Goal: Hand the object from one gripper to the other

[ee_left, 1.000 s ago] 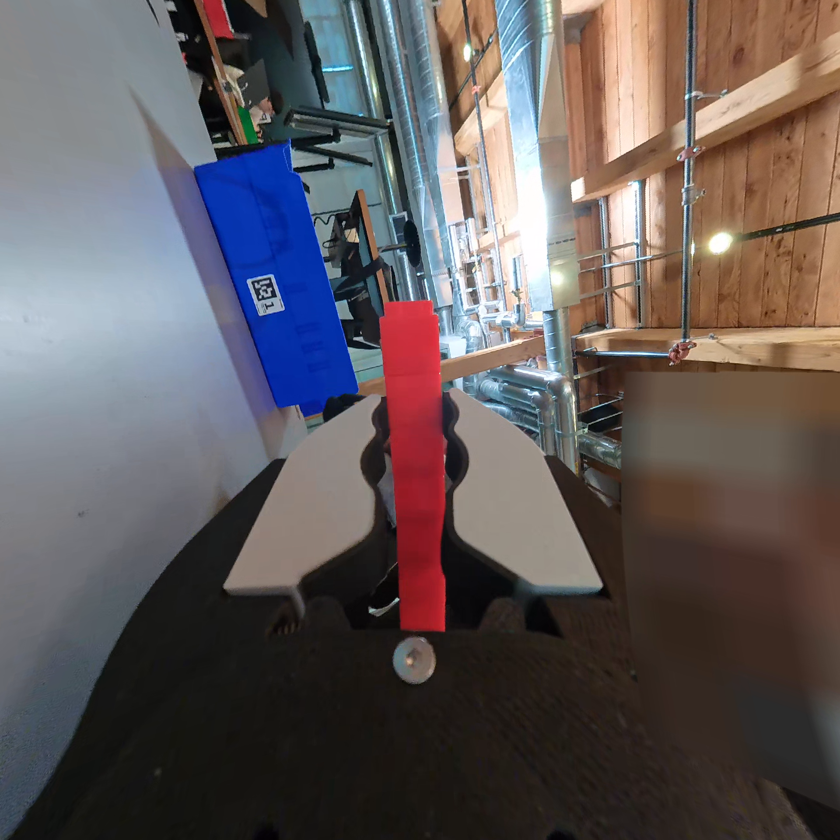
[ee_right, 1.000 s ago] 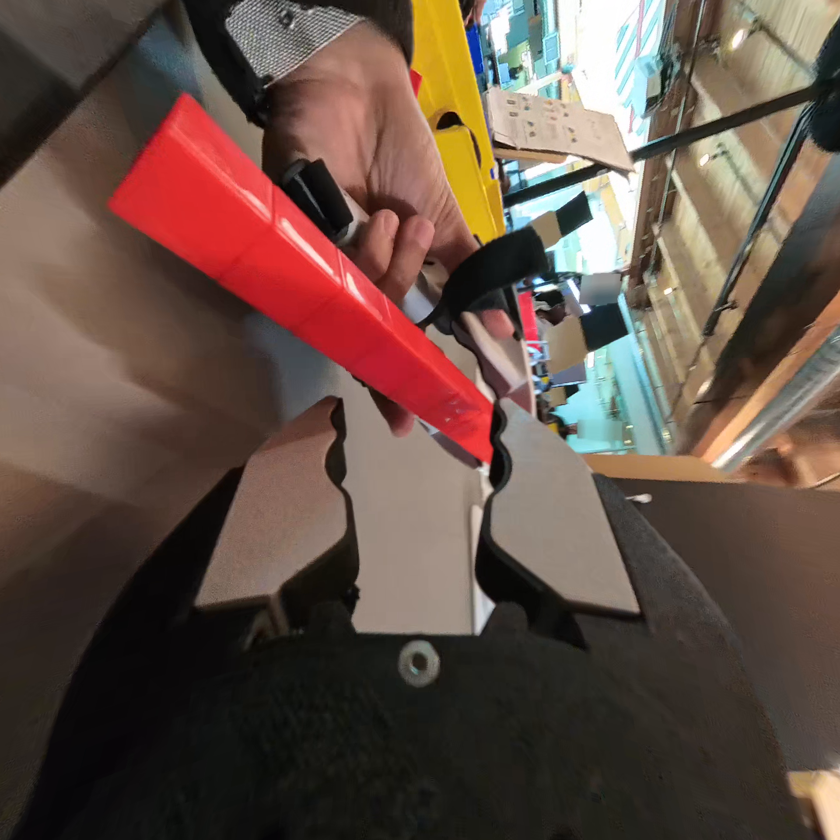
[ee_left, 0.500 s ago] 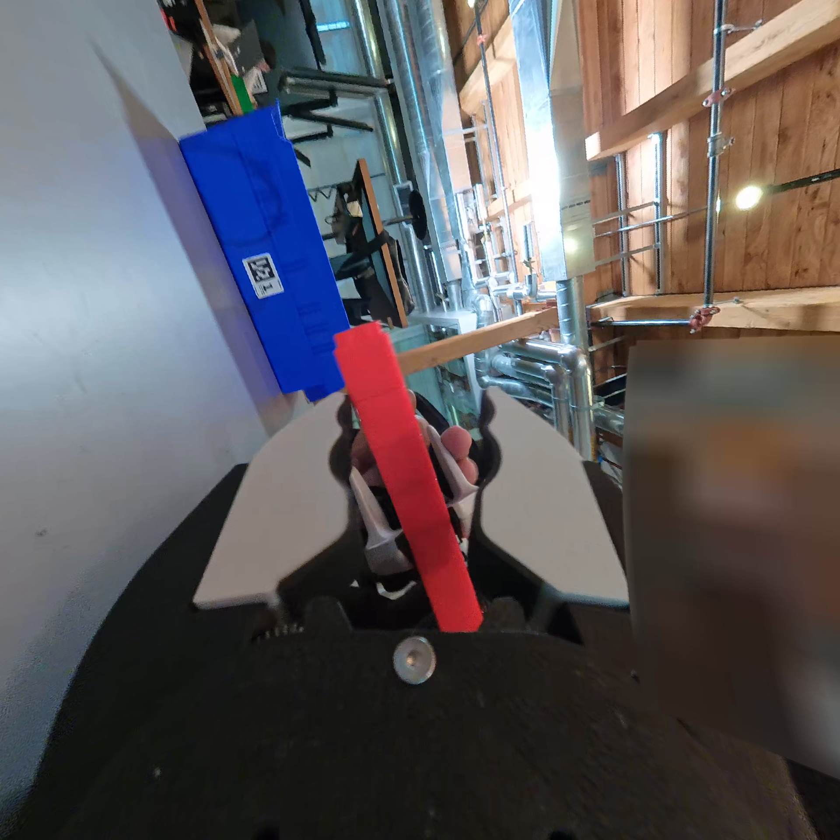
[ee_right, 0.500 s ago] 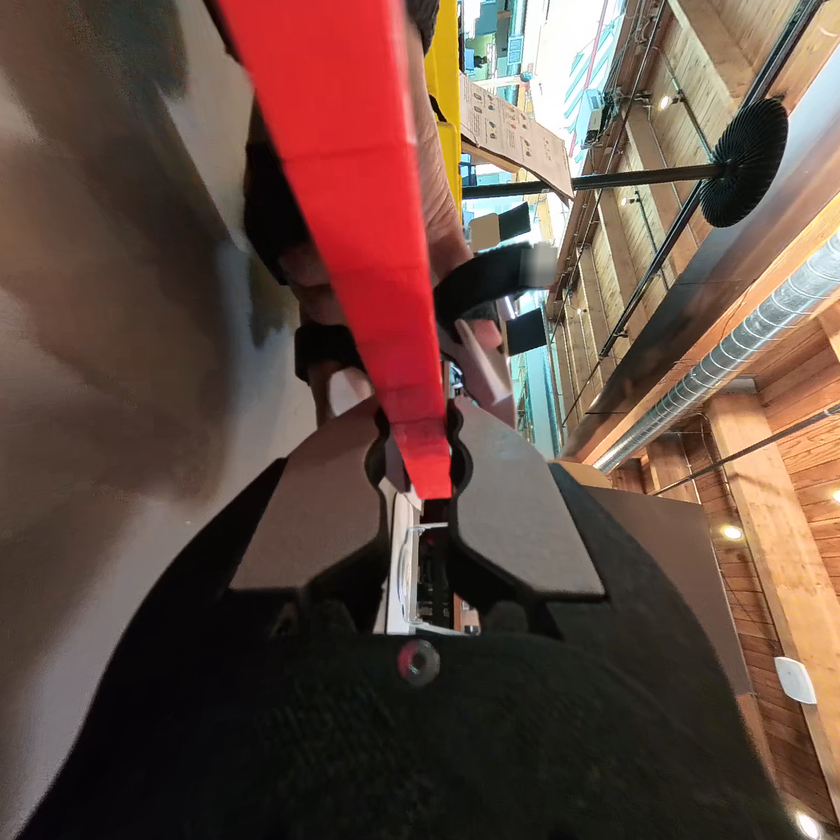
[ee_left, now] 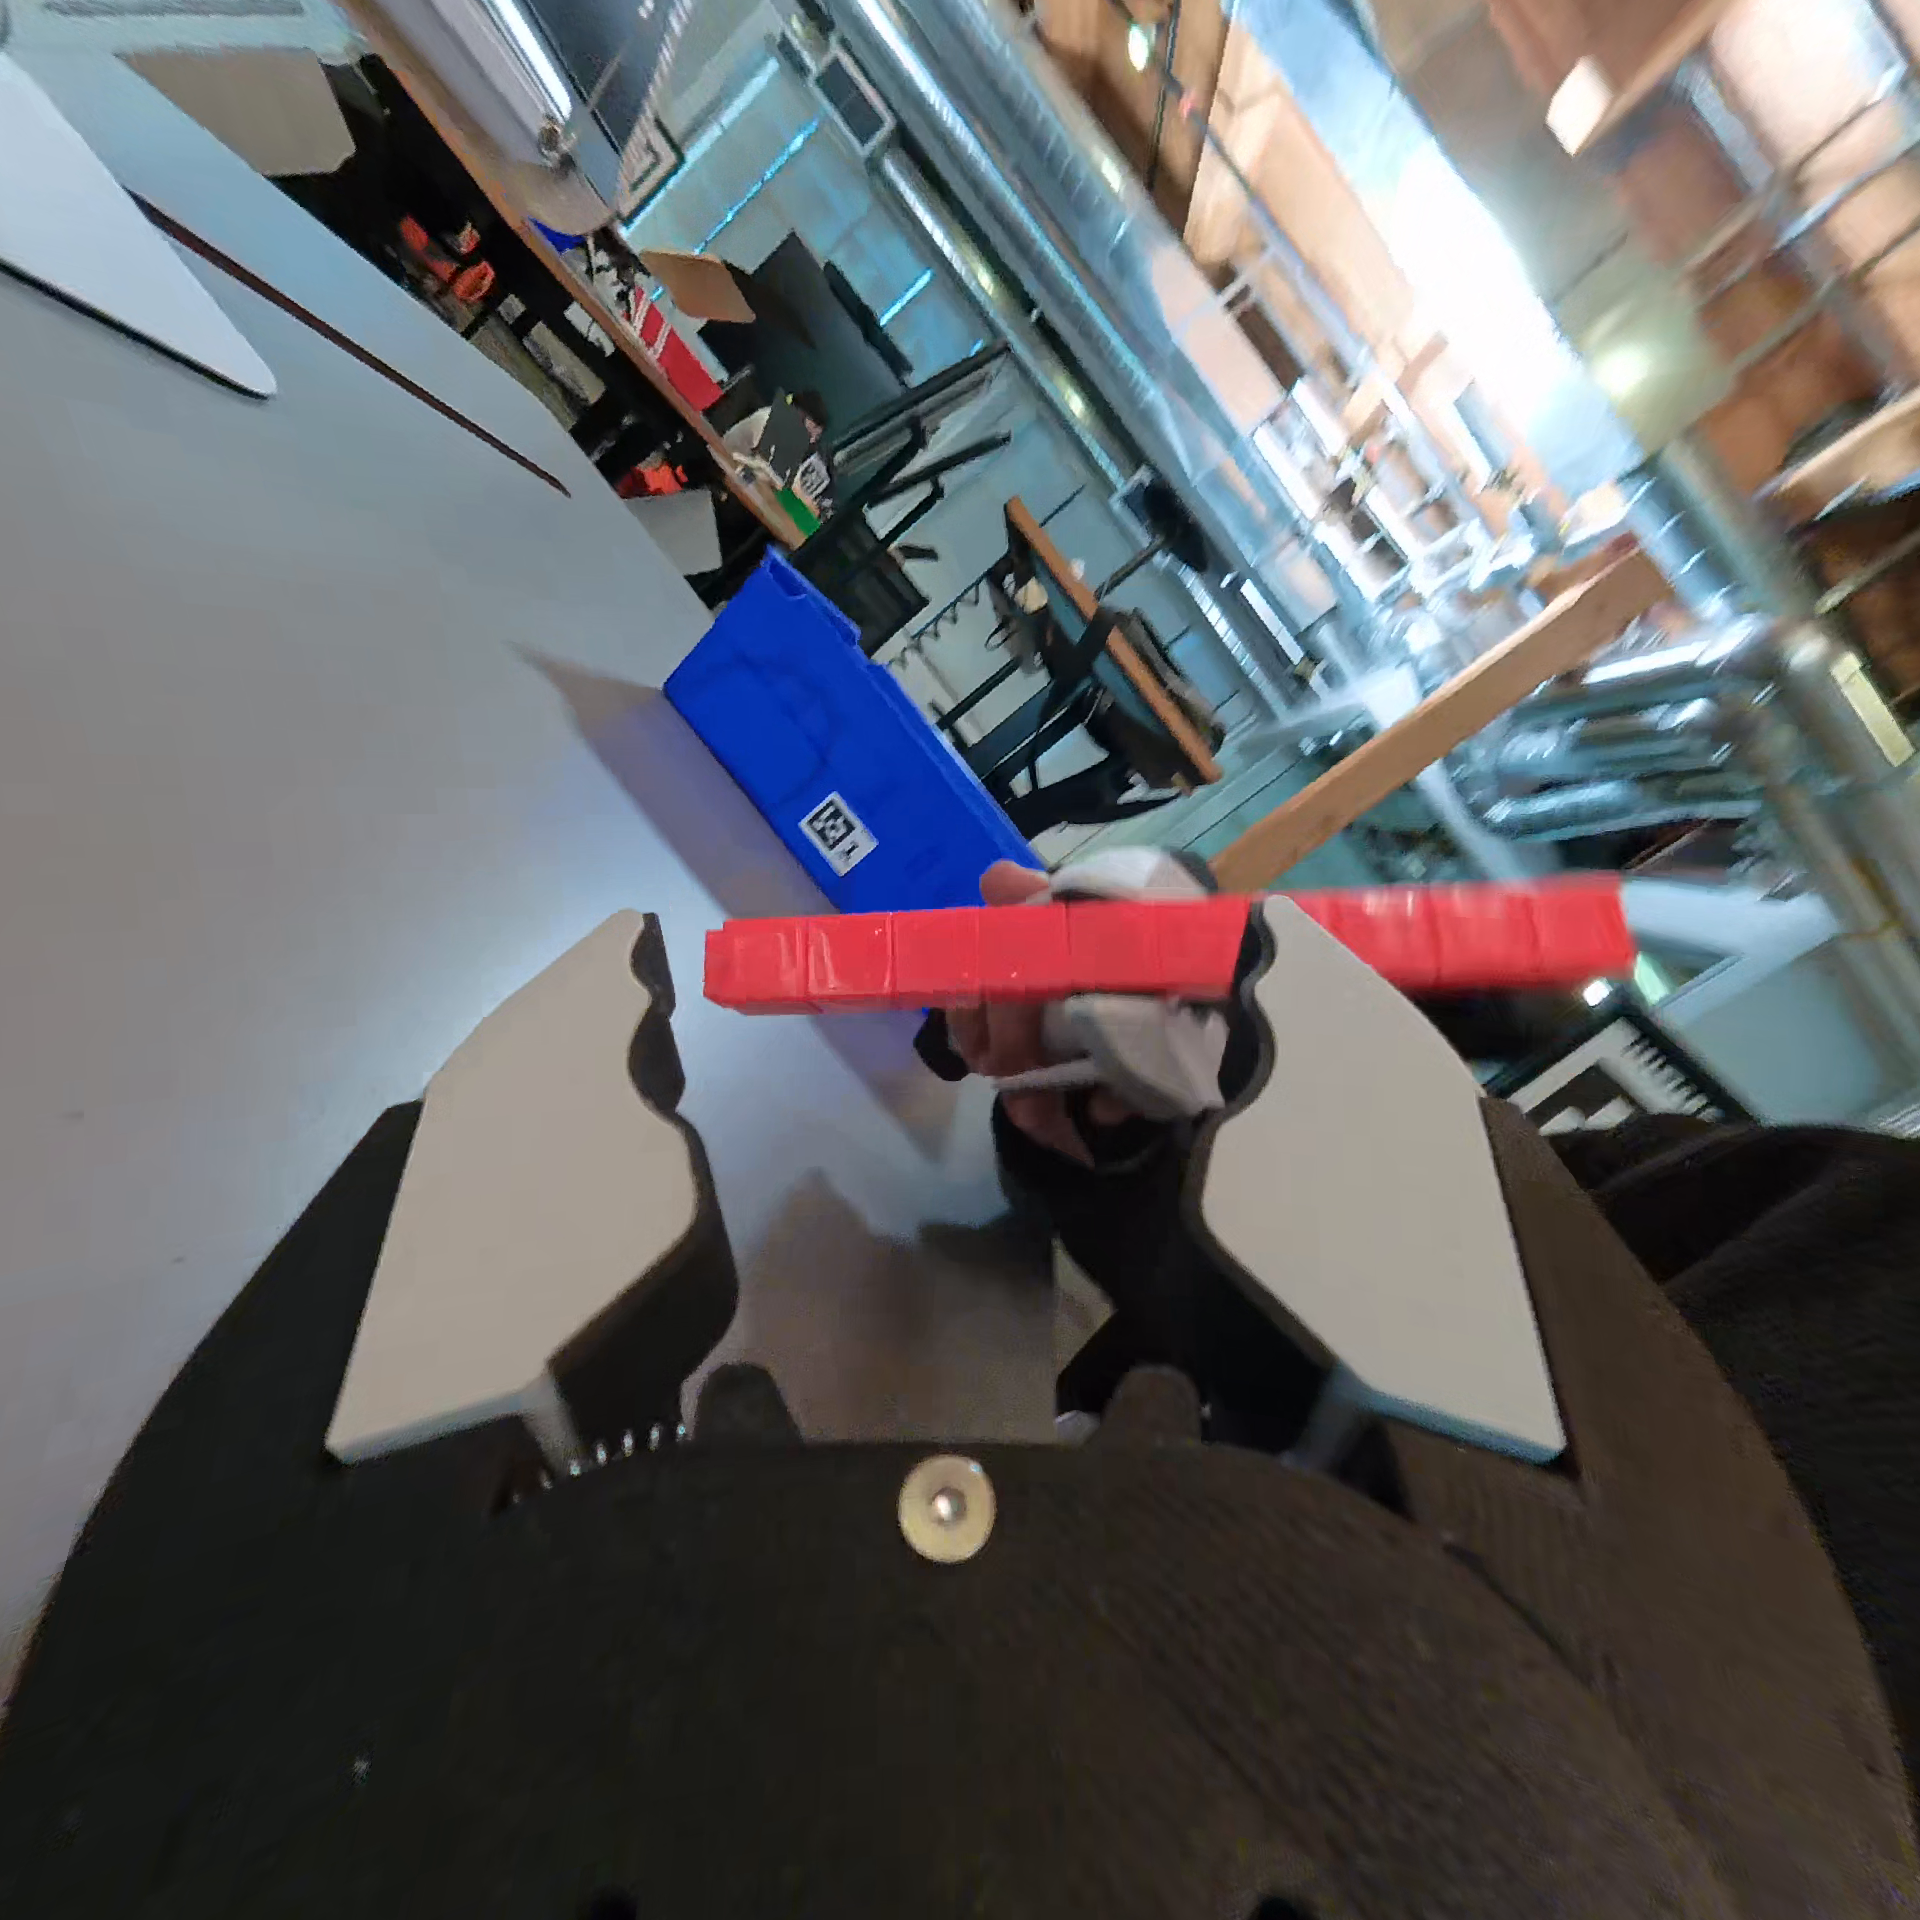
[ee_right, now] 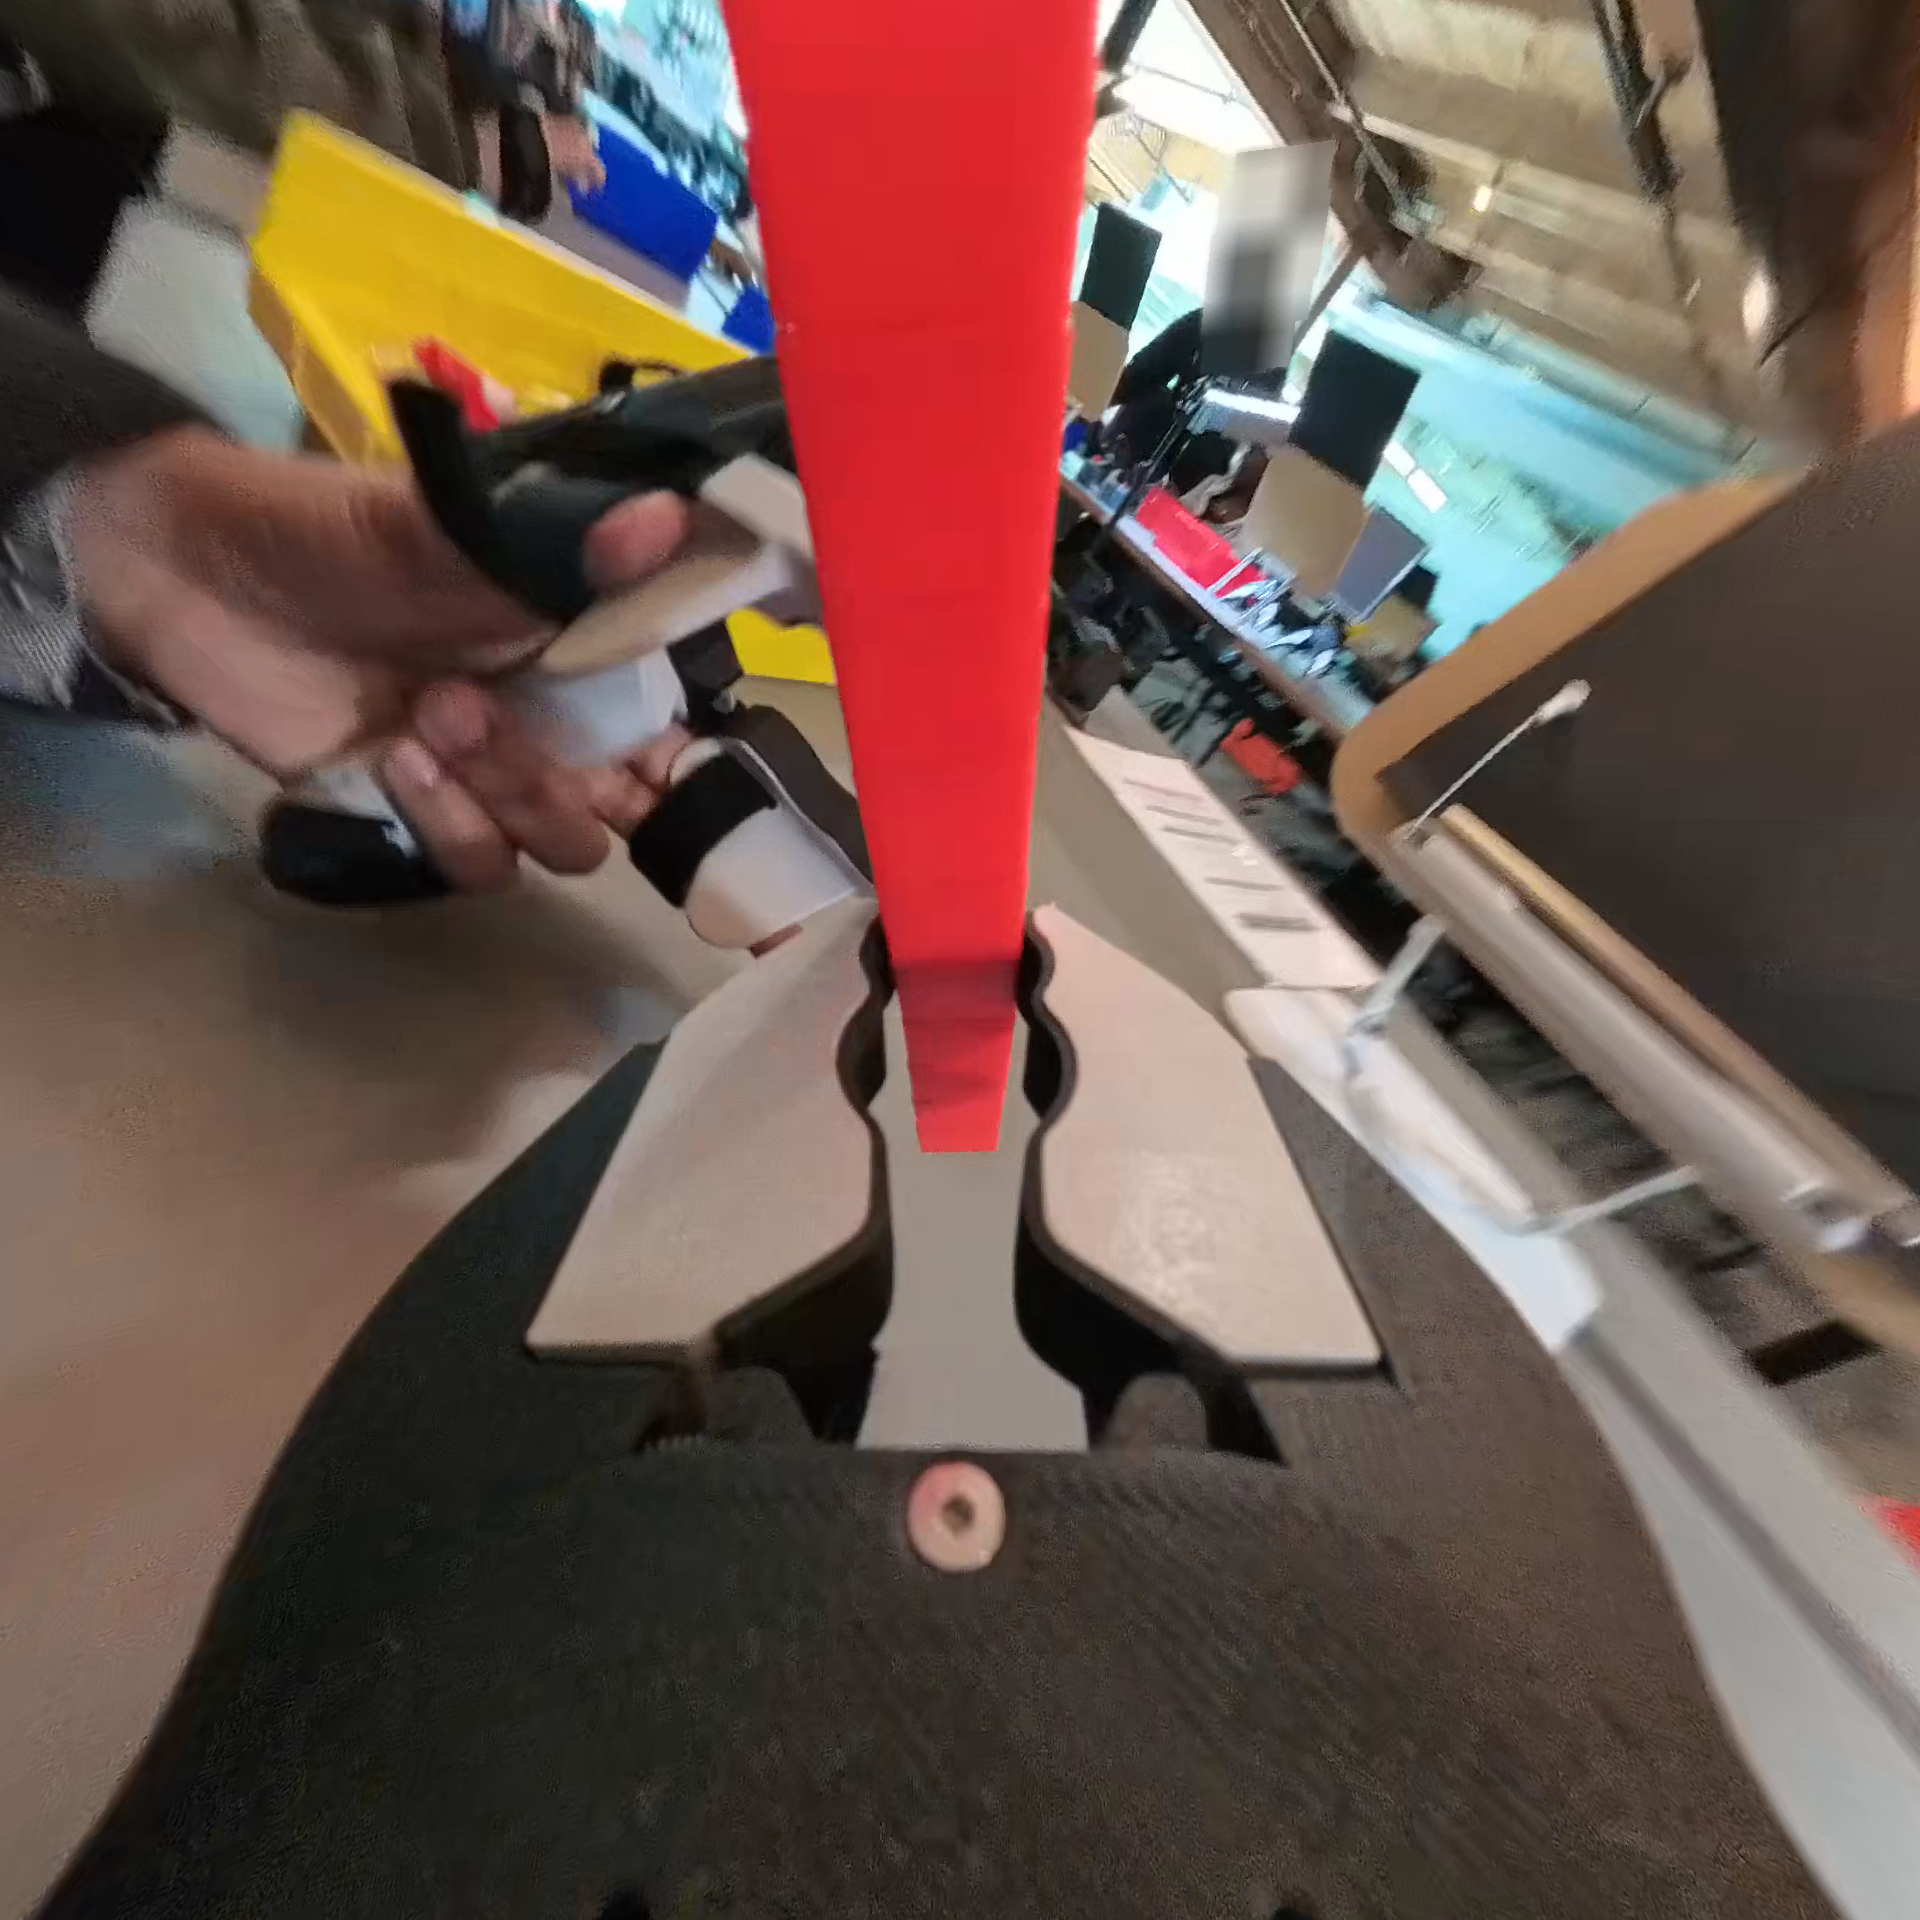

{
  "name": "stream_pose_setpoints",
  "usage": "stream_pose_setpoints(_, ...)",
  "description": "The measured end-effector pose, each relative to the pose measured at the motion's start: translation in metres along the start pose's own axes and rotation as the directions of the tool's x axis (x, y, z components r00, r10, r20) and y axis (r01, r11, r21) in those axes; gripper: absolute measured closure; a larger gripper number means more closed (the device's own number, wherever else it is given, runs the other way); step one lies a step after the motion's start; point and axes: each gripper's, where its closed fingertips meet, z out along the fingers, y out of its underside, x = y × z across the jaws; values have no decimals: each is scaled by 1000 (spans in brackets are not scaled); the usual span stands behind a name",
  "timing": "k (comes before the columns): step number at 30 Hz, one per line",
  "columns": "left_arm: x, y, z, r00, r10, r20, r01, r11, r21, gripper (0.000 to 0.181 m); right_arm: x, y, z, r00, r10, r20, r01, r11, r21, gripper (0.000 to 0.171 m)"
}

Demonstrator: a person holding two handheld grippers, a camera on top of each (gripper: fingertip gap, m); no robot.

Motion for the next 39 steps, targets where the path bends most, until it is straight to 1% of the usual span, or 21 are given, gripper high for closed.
stream_pose_setpoints(2, 1, 8, 3, 995, 98, 21, -97, 994, -53, 76, 5, -1, -3, 981, 185, 59, -186, 982, 19, 148)
stream_pose_setpoints(5, 3, 21, 7, 967, 251, 30, -245, 959, -143, 76, 6, -4, -7, 902, 398, 169, -407, 913, 23, 148)
stream_pose_setpoints(7, 7, 30, 9, 943, 333, 12, -325, 926, -193, 79, 4, -3, -8, 853, 468, 232, -482, 876, 4, 149)
stream_pose_setpoints(9, 15, 41, 9, 918, 393, -57, -394, 887, -239, 97, 2, -6, -11, 816, 501, 289, -523, 852, -2, 149)
stream_pose_setpoints(10, 18, 46, 9, 905, 416, -86, -423, 868, -259, 101, 1, -8, -12, 801, 510, 314, -536, 844, -2, 149)
stream_pose_setpoints(14, 13, 68, 10, 857, 502, -112, -505, 780, -368, 106, -7, -13, -18, 768, 501, 398, -534, 845, -34, 149)
stream_pose_setpoints(16, 12, 77, 11, 846, 518, -127, -519, 745, -418, 112, -11, -8, -17, 768, 498, 402, -515, 854, -74, 149)
stream_pose_setpoints(18, 10, 79, 11, 839, 532, -113, -524, 735, -431, 119, -16, -7, -17, 758, 502, 417, -508, 855, -107, 149)
stream_pose_setpoints(21, 8, 80, 10, 848, 520, -106, -508, 738, -444, 124, -23, -12, -18, 729, 517, 449, -518, 845, -132, 149)
stream_pose_setpoints(24, 9, 84, 11, 834, 539, -122, -528, 712, -464, 131, -26, -17, -18, 712, 525, 466, -525, 839, -143, 149)
stream_pose_setpoints(26, 11, 88, 11, 823, 549, -144, -545, 693, -472, 140, -28, -19, -19, 706, 527, 473, -528, 837, -145, 149)
stream_pose_setpoints(28, 16, 90, 10, 822, 540, -179, -555, 689, -466, 155, -27, -20, -18, 703, 534, 470, -535, 833, -145, 149)
stream_pose_setpoints(31, 18, 92, 10, 826, 527, -200, -553, 690, -467, 156, -24, -21, -16, 696, 552, 459, -565, 816, -125, 149)
stream_pose_setpoints(32, 19, 92, 10, 825, 526, -204, -555, 690, -465, 157, -21, -20, -15, 706, 554, 441, -572, 814, -107, 147)
stream_pose_setpoints(33, 18, 91, 11, 825, 529, -199, -555, 692, -462, 157, -17, -20, -13, 725, 550, 414, -572, 816, -84, 142)
stream_pose_setpoints(34, 18, 90, 11, 823, 535, -189, -556, 695, -456, 157, -12, -19, -11, 749, 540, 384, -566, 823, -54, 133)
stream_pose_setpoints(35, 17, 89, 12, 818, 545, -183, -563, 694, -450, 158, -8, -19, -10, 769, 527, 362, -556, 831, -28, 127)
stream_pose_setpoints(38, 16, 83, 13, 804, 573, -157, -579, 695, -427, 158, 2, -17, -9, 797, 521, 305, -551, 834, 15, 118)
stream_pose_setpoints(39, 17, 81, 14, 804, 575, -151, -579, 701, -417, 158, 4, -17, -9, 796, 527, 299, -557, 830, 21, 118)
